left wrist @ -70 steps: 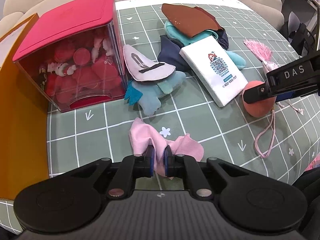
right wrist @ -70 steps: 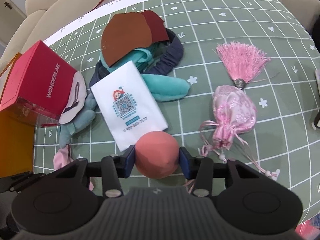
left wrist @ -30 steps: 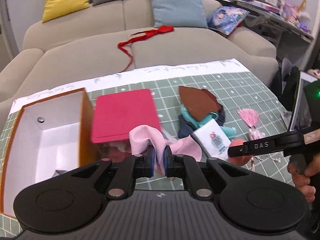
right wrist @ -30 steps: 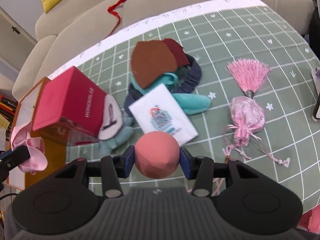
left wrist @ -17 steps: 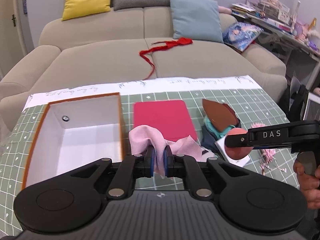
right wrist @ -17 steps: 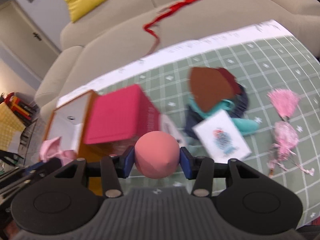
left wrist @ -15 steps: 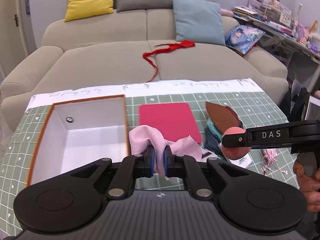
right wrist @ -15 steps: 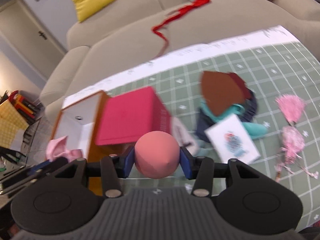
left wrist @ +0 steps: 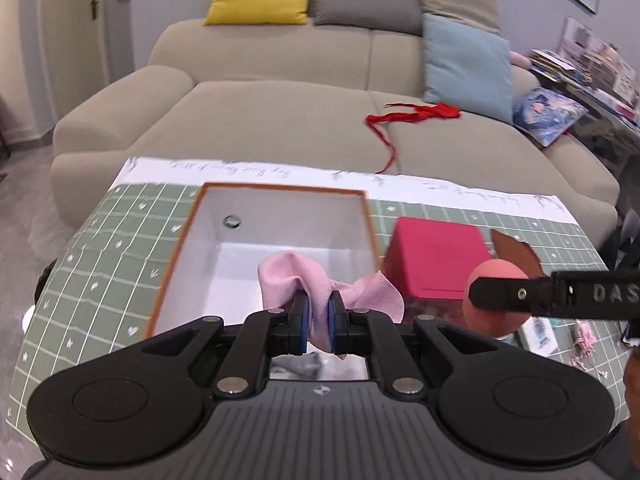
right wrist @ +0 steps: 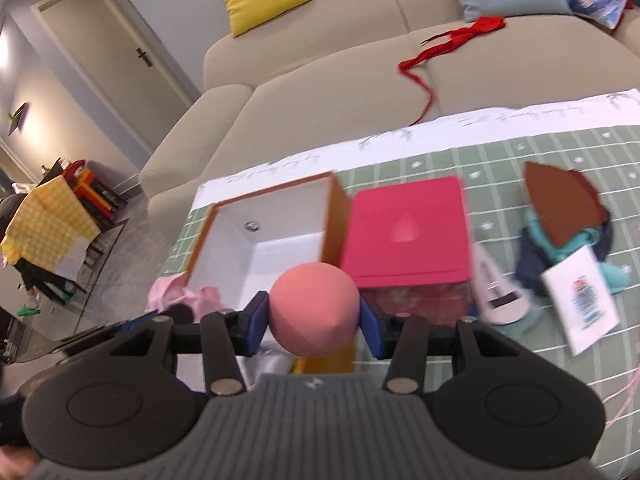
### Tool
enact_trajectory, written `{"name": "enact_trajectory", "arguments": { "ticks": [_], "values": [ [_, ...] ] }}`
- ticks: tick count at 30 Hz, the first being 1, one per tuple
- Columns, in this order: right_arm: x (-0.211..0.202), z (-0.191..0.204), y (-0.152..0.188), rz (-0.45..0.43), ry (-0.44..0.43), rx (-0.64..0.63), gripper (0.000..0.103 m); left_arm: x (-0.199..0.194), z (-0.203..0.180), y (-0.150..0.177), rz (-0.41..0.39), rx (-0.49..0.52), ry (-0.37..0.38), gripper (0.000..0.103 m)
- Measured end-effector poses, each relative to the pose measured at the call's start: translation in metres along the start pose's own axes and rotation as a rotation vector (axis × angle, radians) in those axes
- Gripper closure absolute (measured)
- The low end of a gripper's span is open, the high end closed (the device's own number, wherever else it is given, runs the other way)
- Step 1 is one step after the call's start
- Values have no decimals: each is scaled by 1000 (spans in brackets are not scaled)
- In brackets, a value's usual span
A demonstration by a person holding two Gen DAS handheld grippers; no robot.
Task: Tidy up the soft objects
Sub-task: 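Drop the pink cloth into the box with the left tool while the right tool carries the sponge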
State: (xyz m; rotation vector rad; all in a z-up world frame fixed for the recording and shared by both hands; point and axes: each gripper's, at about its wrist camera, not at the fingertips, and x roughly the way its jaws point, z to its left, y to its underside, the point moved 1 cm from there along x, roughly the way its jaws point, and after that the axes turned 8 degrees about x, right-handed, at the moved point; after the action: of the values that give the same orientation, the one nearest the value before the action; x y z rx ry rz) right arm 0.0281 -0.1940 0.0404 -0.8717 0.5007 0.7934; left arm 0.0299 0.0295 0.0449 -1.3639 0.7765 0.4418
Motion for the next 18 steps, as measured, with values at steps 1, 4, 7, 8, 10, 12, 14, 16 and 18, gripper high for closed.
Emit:
{"name": "enact_trajectory", "arguments": {
  "ticks": [1,4,7,8,10,12,14,16,18],
  "values": [
    [4,6,3,9,-7,-4,55,2,5,1,7,-9,-8,93],
    [19,27,11,40,-38,-37,54,10,20,5,29,-36,-12,92],
    [41,43,19,80,-42,-61,54,19,35,11,59,-81,2,92],
    [49,46,21,93,-35,-66,54,22,40,13,61,-93,-14,92],
    [66,51,27,127,-17,-71,54,27,48,16,53,-92,-74,92],
    [86,52,36,201,-48,-47,54,34,54,19,67,-87,-104,93],
    [101,52,44,230,-14,-53,54,46,61,24,95,-112,-77,92],
    [115,57,52,243,51,-97,54,57,66,29,137,-136,-76,93],
    [125,59,58,266,68,-103,54,66,68,34,171,-135,-102,93]
  ]
}}
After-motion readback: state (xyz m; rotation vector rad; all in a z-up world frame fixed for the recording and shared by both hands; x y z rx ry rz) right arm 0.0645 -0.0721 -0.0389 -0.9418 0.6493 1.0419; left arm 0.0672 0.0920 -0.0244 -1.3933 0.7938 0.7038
